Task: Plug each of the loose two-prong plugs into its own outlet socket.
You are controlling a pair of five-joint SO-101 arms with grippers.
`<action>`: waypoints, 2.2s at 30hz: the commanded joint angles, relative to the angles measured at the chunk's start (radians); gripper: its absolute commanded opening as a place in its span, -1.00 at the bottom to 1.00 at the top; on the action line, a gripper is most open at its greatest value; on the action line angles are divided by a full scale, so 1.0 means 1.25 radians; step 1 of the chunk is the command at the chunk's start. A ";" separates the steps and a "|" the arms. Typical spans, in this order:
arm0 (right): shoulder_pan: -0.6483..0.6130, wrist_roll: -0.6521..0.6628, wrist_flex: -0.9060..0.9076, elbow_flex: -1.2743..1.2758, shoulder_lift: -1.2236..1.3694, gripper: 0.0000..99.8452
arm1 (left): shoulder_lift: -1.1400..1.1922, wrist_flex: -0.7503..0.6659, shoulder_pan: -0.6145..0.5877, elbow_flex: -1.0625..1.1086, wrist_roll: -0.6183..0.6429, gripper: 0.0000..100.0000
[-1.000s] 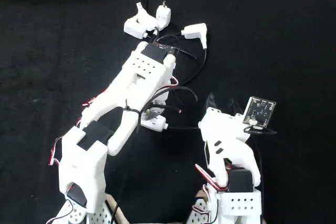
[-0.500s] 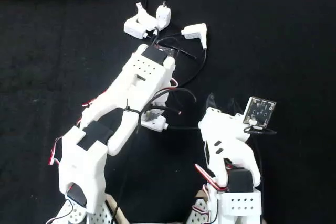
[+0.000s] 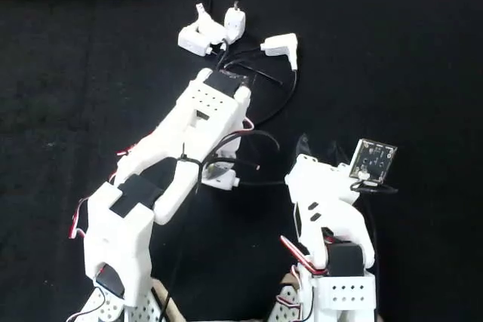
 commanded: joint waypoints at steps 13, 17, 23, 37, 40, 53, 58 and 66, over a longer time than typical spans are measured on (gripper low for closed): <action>-0.010 0.006 -0.001 0.008 -0.031 -0.55 | 0.069 -0.109 -0.008 0.019 0.005 -0.94; -0.010 0.006 -0.001 0.008 -0.031 -0.55 | 0.150 -0.130 -0.009 0.012 0.022 -0.94; -0.010 0.006 -0.001 0.008 -0.031 -0.55 | 0.177 -0.191 -0.018 0.018 0.028 -0.94; -0.010 0.006 -0.001 0.008 -0.031 -0.55 | 0.297 -0.179 -0.009 -0.064 0.025 -0.94; -0.010 0.006 -0.001 0.008 -0.031 -0.55 | 0.330 -0.140 -0.017 -0.127 0.023 -0.93; -0.010 0.032 0.002 0.008 -0.031 -0.54 | 0.356 0.058 -0.031 -0.358 0.064 -0.28; -0.011 0.096 0.018 0.008 -0.035 -0.54 | 0.318 0.069 -0.100 -0.423 0.064 -0.28; -0.011 0.101 0.022 0.008 -0.035 -0.54 | 0.253 0.069 -0.249 -0.472 0.064 -0.28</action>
